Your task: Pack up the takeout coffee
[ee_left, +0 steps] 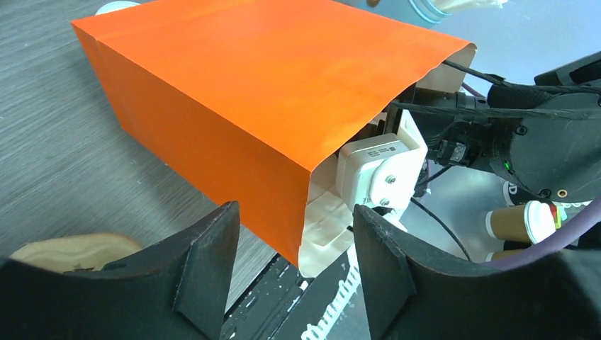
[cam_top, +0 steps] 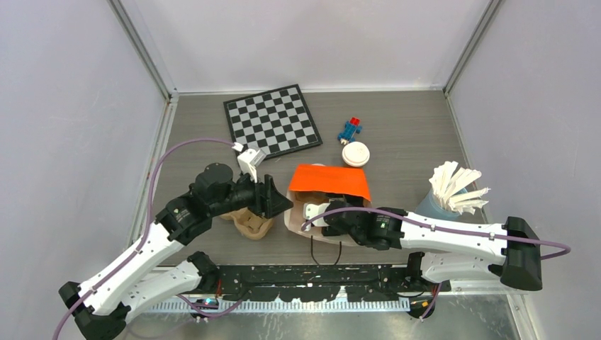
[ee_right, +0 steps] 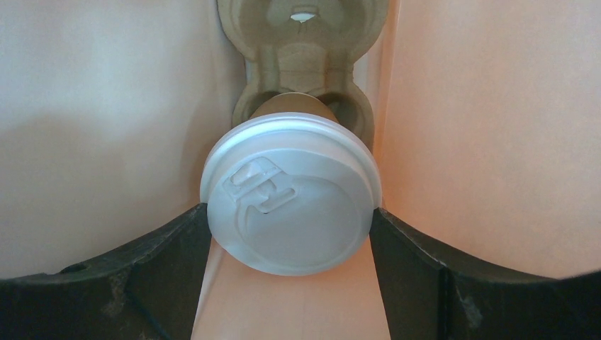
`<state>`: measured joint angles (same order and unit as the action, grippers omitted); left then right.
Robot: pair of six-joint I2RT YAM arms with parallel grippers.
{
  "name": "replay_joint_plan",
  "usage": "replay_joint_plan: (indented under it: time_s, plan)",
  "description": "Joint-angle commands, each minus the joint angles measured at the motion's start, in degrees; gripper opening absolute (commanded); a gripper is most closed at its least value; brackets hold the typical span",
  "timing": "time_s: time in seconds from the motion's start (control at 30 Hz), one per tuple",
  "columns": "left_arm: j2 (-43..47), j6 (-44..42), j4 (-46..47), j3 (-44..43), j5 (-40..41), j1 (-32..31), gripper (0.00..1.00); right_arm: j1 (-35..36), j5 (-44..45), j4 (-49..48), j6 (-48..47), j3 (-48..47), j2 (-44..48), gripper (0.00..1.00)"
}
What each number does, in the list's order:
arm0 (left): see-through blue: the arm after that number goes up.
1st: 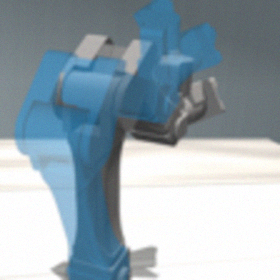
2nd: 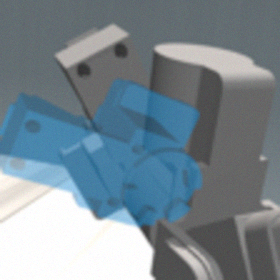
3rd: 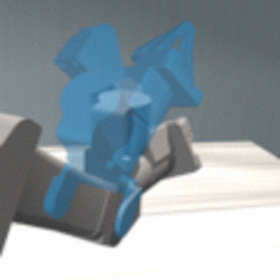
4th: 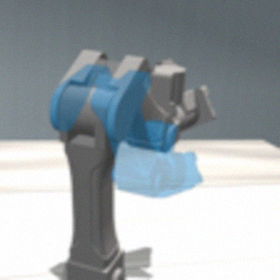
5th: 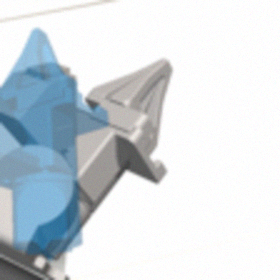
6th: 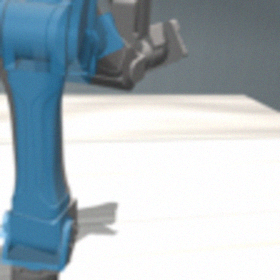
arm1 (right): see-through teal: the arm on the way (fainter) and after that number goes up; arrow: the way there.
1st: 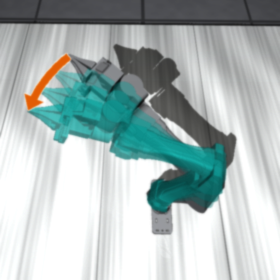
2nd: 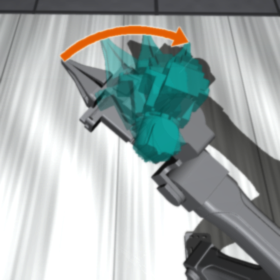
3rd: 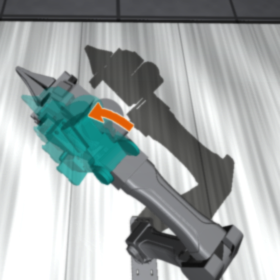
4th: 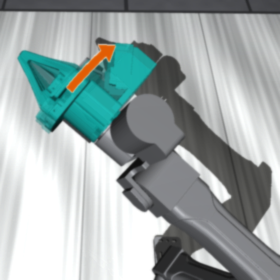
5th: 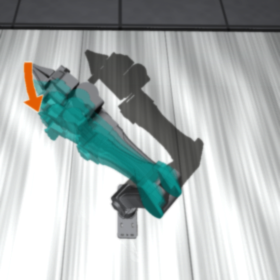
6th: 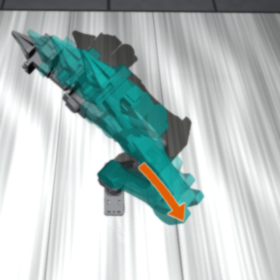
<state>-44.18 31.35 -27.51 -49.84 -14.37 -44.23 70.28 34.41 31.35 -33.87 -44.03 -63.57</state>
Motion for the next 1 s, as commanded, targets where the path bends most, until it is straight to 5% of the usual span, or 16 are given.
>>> replay_joint_plan:
  time_s: [0.0, 0.3, 0.67, 0.97]
  plan:
    - [-0.5, -0.1, 4.7, 1.7, -2.7, 0.0, 0.6, 0.0, 0.9, -0.7, 0.5, -1.3, 1.6, 0.7]
    - [-1.0, 0.7, 5.6, 4.1, -2.7, 0.0, 0.56, 0.0, 1.0, 0.7, 1.7, -0.9, 3.1, 0.69]
    - [-1.0, 0.7, 8.2, 4.1, -3.9, 0.0, 0.1, 0.0, -1.1, 3.5, 1.1, -0.2, 3.6, 0.69]
    - [-0.7, 1.5, 8.7, 4.6, -5.1, 0.0, 0.0, 0.0, 1.7, -0.8, -1.8, 1.7, 2.0, 0.69]
